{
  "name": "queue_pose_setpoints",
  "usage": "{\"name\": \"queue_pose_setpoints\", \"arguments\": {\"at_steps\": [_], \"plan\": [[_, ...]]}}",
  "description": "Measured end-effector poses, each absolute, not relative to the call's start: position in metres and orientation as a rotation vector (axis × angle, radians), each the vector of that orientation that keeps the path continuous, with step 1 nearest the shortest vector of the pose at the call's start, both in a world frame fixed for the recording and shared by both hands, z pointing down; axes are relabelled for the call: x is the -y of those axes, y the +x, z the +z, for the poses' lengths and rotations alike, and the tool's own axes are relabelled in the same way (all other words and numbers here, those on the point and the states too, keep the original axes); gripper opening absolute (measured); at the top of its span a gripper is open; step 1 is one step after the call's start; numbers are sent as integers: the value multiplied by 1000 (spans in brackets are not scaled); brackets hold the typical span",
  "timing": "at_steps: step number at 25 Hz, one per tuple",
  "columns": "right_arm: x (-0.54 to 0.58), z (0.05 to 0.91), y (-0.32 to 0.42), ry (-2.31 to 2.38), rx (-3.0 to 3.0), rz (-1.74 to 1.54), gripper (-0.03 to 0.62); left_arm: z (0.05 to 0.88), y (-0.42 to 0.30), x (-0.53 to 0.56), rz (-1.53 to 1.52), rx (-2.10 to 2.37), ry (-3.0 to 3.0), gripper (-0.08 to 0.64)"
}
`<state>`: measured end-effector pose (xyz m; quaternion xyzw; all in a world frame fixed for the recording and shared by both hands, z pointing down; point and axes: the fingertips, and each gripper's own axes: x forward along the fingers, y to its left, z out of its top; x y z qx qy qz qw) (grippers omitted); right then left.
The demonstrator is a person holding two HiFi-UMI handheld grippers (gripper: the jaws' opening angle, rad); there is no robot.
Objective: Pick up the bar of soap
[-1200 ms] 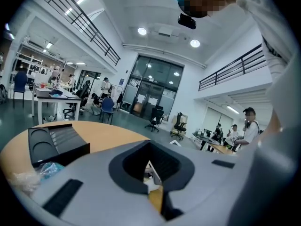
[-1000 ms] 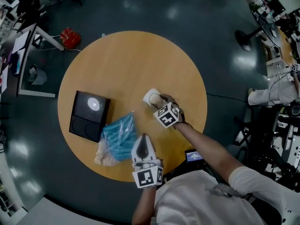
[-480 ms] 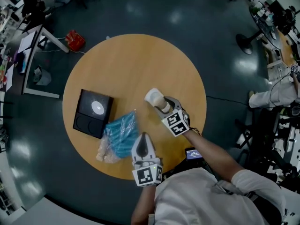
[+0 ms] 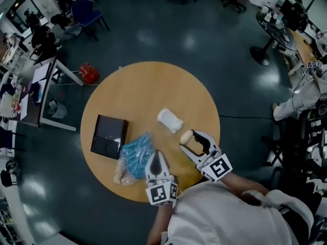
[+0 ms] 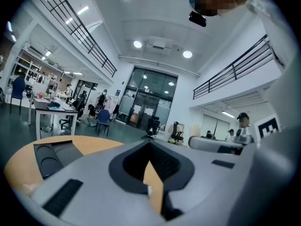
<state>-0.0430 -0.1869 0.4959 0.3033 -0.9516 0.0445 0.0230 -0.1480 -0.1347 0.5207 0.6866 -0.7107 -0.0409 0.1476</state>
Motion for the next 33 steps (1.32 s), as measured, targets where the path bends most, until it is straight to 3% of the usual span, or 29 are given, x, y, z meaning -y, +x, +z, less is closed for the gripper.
{"name": "queue_pose_setpoints", "arguments": {"at_steps": [33], "plan": [[153, 503, -32, 951, 2915, 156, 259, 514, -117, 112, -82, 1994, 2058, 5]]}}
